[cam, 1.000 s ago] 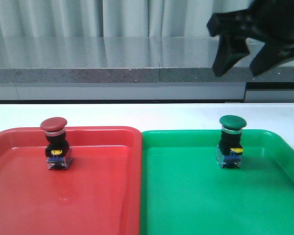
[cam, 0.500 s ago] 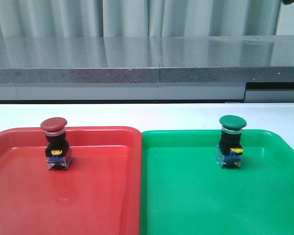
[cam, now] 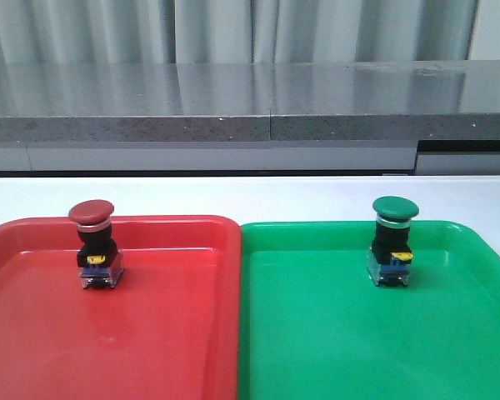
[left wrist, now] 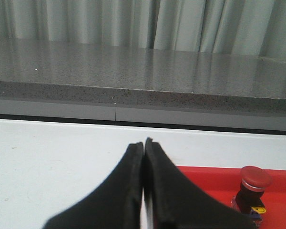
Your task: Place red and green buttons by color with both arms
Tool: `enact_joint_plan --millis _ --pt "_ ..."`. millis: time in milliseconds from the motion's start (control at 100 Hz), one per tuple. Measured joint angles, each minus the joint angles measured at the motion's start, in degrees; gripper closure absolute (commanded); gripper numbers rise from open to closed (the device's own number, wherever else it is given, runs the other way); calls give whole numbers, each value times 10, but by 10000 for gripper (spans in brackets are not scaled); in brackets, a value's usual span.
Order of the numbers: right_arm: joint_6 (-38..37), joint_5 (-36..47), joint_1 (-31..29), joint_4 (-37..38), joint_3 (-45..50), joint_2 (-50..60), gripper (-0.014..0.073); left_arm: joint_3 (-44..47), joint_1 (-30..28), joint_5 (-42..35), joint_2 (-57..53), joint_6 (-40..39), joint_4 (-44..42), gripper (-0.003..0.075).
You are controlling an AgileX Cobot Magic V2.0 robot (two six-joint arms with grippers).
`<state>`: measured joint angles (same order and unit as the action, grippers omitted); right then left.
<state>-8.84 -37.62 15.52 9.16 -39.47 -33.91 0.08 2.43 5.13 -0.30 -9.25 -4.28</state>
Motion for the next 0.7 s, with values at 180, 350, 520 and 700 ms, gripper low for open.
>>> enact_joint_plan --millis 180,350,520,700 --pt "0 -27 0 0 33 68 421 0 0 0 0 0 0 739" --pt "0 -40 0 0 44 108 677 0 0 0 0 0 0 739" --pt "0 -40 0 0 44 112 704 0 0 0 0 0 0 739" --pt "0 -40 0 0 44 112 704 0 0 0 0 0 0 739"
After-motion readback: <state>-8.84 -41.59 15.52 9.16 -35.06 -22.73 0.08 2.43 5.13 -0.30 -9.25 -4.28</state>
